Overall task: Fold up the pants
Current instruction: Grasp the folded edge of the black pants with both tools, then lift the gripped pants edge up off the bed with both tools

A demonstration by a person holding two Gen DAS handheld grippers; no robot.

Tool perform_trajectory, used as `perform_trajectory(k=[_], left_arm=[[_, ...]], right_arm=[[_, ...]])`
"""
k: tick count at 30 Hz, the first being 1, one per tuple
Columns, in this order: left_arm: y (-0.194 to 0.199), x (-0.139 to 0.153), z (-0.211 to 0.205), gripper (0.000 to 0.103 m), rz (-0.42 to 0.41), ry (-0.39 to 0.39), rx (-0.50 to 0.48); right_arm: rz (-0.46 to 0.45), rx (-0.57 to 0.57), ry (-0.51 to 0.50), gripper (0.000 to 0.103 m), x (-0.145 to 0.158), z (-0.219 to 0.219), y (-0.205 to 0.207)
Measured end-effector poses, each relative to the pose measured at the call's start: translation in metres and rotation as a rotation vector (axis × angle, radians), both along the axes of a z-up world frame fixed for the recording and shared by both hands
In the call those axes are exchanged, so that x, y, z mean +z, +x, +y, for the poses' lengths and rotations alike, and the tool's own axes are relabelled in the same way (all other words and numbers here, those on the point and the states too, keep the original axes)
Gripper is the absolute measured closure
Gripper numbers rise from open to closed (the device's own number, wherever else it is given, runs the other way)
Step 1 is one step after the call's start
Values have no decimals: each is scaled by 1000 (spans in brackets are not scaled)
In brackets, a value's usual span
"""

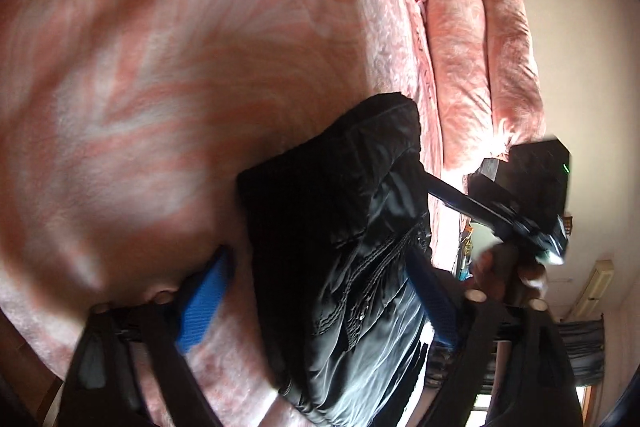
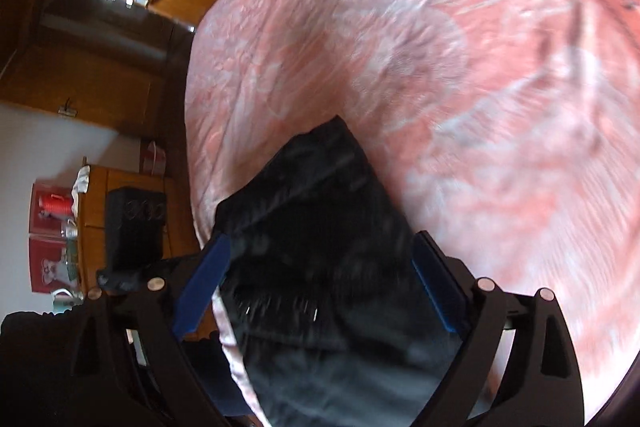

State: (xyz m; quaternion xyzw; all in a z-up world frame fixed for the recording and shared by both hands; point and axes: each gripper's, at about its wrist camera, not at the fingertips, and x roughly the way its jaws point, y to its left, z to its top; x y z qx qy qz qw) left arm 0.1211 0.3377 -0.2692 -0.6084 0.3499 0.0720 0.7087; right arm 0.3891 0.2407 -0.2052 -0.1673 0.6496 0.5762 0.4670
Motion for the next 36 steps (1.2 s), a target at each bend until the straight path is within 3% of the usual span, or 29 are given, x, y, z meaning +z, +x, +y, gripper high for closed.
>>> perform_trajectory(k=[1,8,10,13,16,18,36], left_arm=[[2,-2,-2,36,-1,-1,-15],[-2,-3,-1,40,-20,-14,26],[-4,-2,-3,48,-15,-2,29],[-10,-2,-3,63,-7,7,35],[-12,9,-6,72,-23,44,29],[-12,25,-11,74,-42,91,14],[-5,179,-91,78,-209,475,-189]], right_arm=[[-4,14,-4,11,-4,3,-1],[29,95,-37,13,-27,23,-4],[17,101,-53,36,-28,23,-4],[-11,100,-62,56,-22,20,-4],[-37,97,-49,70,-8,13,-6],[-54,90,-33,74,6,7,-6],[-295,-14,47,77,165,-86,-24]])
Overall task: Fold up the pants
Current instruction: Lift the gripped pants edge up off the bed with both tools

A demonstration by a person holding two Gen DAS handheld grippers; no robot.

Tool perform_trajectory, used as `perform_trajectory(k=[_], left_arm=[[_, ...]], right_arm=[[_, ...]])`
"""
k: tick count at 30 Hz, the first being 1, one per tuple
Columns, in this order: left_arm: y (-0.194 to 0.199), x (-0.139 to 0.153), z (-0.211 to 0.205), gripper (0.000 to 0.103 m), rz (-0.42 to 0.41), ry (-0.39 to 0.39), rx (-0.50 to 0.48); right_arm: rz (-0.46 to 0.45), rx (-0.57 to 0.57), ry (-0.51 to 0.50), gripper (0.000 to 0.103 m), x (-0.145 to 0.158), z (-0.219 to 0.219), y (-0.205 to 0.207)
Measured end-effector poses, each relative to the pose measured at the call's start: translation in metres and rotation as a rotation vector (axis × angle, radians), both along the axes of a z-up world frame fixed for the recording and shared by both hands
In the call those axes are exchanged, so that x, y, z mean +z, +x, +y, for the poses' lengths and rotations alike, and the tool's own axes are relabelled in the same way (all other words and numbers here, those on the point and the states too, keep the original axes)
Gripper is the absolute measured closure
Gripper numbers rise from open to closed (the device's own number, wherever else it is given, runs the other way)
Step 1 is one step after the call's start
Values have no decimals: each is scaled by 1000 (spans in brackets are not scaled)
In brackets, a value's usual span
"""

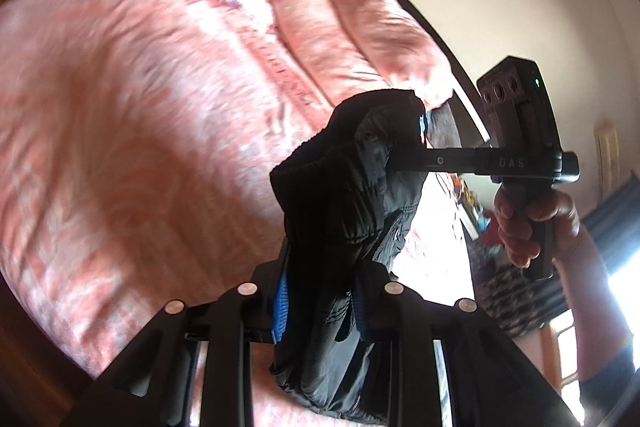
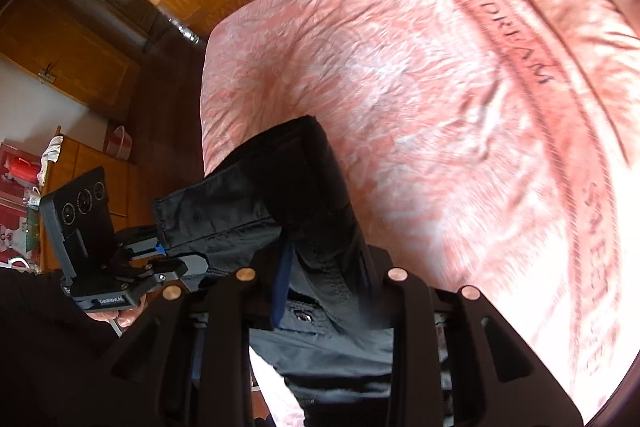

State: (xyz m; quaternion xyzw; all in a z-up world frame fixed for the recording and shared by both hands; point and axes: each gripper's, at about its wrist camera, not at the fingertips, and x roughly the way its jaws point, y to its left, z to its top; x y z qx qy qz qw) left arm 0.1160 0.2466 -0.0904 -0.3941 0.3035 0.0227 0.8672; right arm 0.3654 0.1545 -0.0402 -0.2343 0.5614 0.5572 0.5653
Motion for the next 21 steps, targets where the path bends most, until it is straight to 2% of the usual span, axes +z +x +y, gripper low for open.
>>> perform_trajectory(k=[10,21], left_arm=[[-6,44,-47,78,-43,138,-87],[-11,68,-84,78,-79,236,-143]], right_arm=[[-89,-54,28,77,45,-55,-17],[-130,-103,64,77,67,-98,-27]])
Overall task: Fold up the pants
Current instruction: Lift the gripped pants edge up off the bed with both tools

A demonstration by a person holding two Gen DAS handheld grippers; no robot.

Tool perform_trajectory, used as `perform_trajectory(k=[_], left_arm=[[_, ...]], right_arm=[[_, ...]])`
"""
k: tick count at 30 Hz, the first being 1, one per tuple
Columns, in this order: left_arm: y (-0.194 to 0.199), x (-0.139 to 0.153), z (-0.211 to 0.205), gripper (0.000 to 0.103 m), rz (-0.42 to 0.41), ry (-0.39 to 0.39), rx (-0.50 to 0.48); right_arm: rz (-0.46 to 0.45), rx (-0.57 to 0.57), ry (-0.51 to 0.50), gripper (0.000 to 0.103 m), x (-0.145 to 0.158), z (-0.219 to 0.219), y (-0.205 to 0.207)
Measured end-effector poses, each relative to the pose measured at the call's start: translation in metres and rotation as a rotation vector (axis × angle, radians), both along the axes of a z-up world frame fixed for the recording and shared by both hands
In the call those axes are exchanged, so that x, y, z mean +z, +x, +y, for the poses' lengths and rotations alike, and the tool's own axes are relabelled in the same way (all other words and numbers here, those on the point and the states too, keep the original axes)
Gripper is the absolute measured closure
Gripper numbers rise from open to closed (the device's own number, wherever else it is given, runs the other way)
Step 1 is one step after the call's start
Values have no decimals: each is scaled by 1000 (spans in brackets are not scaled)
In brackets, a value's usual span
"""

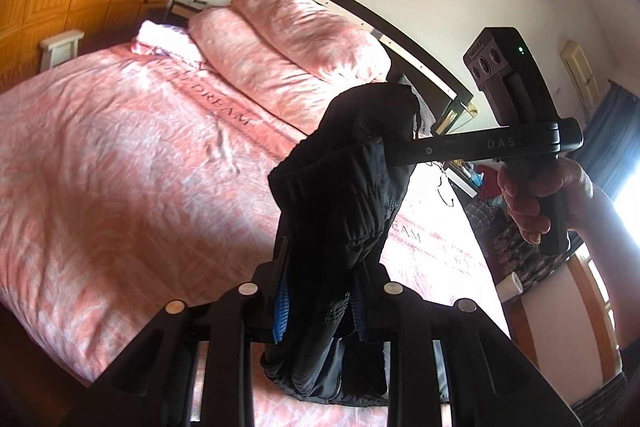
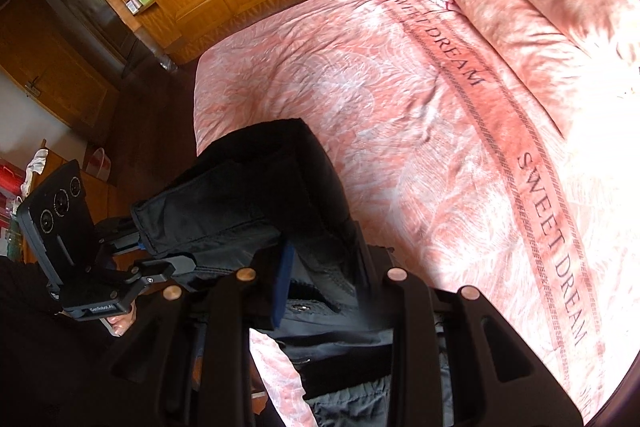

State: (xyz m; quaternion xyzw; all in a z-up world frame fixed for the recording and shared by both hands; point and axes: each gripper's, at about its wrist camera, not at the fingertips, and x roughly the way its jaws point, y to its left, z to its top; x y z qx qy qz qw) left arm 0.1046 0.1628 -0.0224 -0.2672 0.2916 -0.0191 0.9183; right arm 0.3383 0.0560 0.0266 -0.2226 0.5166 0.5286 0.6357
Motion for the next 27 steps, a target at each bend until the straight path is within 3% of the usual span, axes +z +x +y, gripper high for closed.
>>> perform_trajectory(k=[16,27], left_arm=[[1,28,-68,78,-42,149,-114],[0,38,-110,78,-56,203,-180]], right_arm=[[-46,-54,48,77,19,-72,-6],[-67,-99,66,77,24,-118,-12]])
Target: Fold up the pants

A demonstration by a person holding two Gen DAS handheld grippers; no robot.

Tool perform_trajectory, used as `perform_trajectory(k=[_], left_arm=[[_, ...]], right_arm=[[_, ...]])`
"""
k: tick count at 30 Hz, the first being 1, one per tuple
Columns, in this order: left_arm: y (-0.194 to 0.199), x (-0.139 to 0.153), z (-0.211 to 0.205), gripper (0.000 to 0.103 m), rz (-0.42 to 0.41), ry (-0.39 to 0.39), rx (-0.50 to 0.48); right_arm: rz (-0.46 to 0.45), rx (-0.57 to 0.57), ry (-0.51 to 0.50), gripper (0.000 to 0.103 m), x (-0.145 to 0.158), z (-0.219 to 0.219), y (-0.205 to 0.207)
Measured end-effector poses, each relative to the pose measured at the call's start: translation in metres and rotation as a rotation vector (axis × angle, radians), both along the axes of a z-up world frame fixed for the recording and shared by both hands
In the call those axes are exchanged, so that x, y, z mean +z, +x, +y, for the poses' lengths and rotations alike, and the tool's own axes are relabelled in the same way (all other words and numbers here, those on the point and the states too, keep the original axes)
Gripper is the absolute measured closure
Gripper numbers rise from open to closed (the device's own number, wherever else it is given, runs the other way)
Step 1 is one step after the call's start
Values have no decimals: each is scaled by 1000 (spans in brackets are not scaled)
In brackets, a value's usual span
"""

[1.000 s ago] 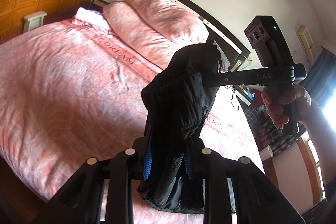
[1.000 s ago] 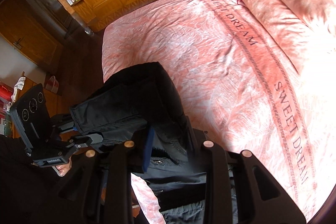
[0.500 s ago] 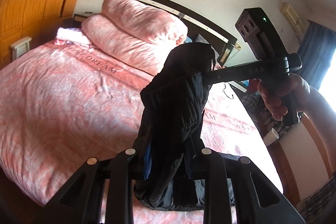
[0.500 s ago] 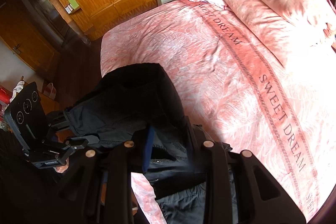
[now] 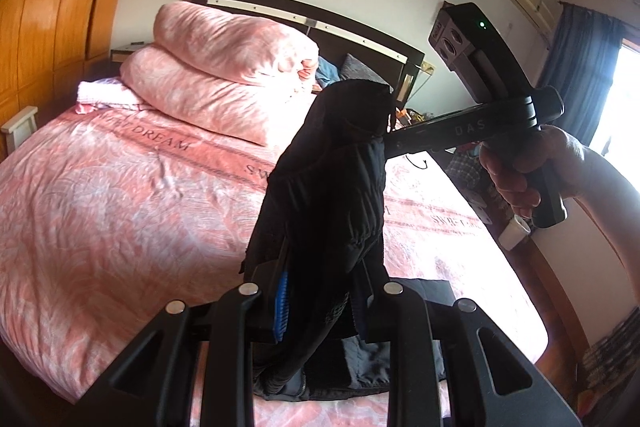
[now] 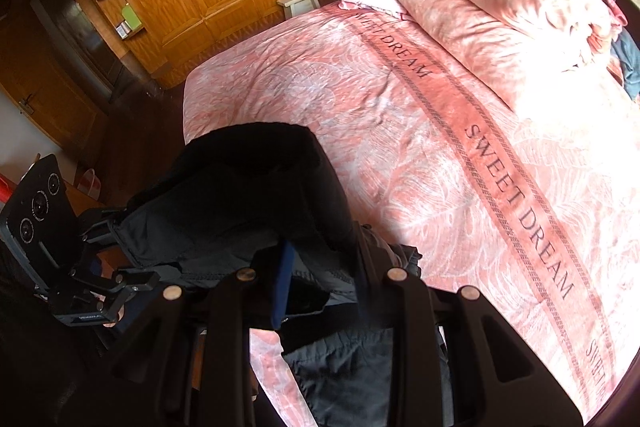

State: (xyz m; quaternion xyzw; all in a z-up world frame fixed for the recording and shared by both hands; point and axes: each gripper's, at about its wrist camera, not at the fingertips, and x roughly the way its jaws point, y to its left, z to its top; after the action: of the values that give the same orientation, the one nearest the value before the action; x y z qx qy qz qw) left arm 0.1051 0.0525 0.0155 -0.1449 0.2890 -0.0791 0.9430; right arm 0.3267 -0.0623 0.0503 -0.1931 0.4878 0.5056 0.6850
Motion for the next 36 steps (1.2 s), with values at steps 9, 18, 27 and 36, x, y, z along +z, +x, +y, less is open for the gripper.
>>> perform_trajectory(k=[9,18,27,36], left_arm=[[-1,2,-19,78,-2,32,-30],[0,2,-37,78,-7,64,-55],[2,3,-52,78,-8,89,-86],[7,0,-79,78,-7,125,-139]], right_arm=[[-8,-26,1,77,1,-21,-3],[-14,-50,0,77,-1,-34,-5],[-20,-67,2,77,-3,-47,-5],[-19,-95,11,77,-9,-72,-2]])
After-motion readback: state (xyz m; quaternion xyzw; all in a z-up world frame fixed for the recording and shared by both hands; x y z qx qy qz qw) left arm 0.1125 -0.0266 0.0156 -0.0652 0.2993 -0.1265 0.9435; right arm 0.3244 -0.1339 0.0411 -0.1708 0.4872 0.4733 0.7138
